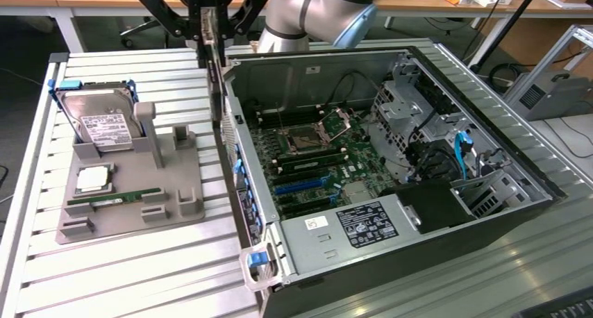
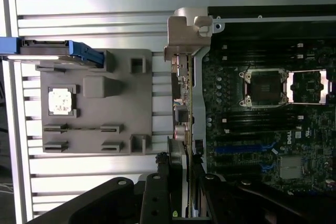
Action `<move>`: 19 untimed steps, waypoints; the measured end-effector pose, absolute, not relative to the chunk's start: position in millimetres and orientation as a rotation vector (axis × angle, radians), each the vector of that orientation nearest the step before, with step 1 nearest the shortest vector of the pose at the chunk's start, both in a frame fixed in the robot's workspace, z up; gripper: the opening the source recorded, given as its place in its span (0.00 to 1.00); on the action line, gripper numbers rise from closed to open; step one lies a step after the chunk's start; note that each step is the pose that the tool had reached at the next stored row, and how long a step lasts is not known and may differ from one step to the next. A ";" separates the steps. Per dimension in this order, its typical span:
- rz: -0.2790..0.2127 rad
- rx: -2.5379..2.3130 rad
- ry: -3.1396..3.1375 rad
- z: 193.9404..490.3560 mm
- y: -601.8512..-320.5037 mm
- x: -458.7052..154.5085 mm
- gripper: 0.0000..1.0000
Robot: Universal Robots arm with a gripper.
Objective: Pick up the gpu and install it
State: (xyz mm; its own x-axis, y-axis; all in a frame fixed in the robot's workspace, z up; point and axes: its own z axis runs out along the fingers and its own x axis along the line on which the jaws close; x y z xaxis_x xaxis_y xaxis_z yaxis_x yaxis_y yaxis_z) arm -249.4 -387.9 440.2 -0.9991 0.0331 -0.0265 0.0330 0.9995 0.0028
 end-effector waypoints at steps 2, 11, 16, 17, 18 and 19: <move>0.004 0.052 3.115 440.1 -388.1 -246.6 0.27; 0.003 0.052 3.115 439.1 -389.1 -238.6 0.27; 0.003 0.051 3.115 438.8 -389.3 -236.8 0.27; 0.003 0.051 3.115 438.8 -389.3 -236.4 0.27; 0.003 0.052 3.115 438.7 -389.4 -236.1 0.27; 0.003 0.051 3.115 438.7 -389.4 -235.8 0.27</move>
